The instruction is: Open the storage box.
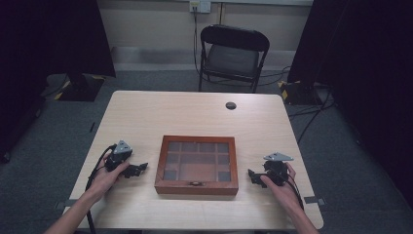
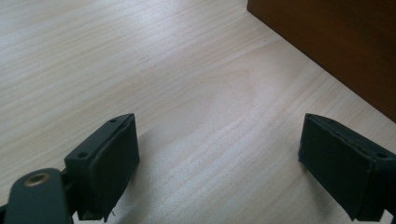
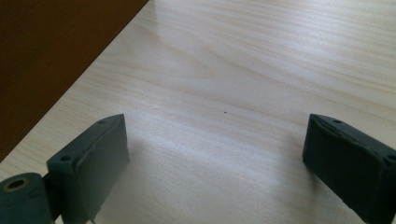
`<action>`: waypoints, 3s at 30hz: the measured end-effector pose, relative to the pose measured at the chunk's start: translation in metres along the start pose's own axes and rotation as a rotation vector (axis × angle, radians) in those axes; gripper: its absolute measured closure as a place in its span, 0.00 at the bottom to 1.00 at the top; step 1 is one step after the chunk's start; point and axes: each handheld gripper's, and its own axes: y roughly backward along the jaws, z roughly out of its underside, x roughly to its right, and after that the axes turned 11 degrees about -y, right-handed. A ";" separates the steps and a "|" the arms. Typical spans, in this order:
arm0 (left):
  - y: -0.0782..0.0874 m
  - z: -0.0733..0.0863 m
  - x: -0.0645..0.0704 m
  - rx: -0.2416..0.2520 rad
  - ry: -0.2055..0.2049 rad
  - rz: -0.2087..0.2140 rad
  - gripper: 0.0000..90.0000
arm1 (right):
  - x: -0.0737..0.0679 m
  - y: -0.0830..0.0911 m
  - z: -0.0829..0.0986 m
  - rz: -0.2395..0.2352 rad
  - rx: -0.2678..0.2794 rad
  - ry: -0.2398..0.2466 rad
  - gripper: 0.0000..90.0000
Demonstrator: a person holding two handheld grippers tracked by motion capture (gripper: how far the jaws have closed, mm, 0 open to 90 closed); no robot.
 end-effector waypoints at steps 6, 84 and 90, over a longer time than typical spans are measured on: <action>-0.001 0.000 0.000 0.002 0.008 -0.004 0.12 | -0.001 0.000 -0.002 0.007 -0.018 -0.006 0.07; -0.002 0.000 0.000 0.002 0.011 -0.008 0.09 | -0.162 0.029 -0.049 -0.661 -0.106 0.253 0.84; -0.001 0.000 -0.001 -0.001 0.008 -0.009 0.09 | -0.166 0.021 -0.041 -0.647 -0.134 0.285 0.85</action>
